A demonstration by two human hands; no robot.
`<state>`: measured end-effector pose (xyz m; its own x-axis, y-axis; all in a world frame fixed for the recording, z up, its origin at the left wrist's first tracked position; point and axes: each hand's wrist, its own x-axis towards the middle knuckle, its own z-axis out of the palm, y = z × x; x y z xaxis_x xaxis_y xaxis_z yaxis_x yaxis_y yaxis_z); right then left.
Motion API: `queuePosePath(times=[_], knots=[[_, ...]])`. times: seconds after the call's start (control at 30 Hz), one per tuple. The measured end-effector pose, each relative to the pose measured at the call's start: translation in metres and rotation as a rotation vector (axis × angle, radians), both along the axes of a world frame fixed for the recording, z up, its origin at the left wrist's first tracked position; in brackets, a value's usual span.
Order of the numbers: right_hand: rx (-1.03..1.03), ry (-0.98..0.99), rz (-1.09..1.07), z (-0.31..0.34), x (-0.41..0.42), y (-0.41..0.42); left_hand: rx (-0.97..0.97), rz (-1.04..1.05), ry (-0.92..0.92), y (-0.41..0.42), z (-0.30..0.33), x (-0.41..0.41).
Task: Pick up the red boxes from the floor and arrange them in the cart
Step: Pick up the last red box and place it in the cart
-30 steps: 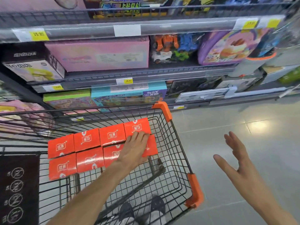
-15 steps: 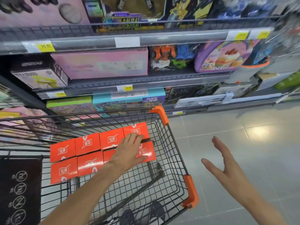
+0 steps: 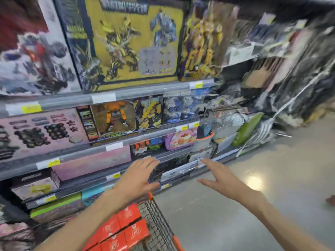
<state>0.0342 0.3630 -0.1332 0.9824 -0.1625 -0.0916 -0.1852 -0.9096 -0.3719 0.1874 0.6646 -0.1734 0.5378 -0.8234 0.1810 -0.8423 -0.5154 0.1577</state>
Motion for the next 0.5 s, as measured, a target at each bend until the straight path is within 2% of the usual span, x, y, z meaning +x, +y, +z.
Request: queuePosePath(times=[0.23,0.5], knots=[[-0.165,-0.118,-0.167,0.119,-0.088,-0.082,-0.013,-0.295,-0.095,-0.149,0.132,-0.021],[-0.287,-0.137,-0.489,0.16,-0.213,-0.212,-0.056,-0.61,-0.136,-0.359,0.195,-0.077]])
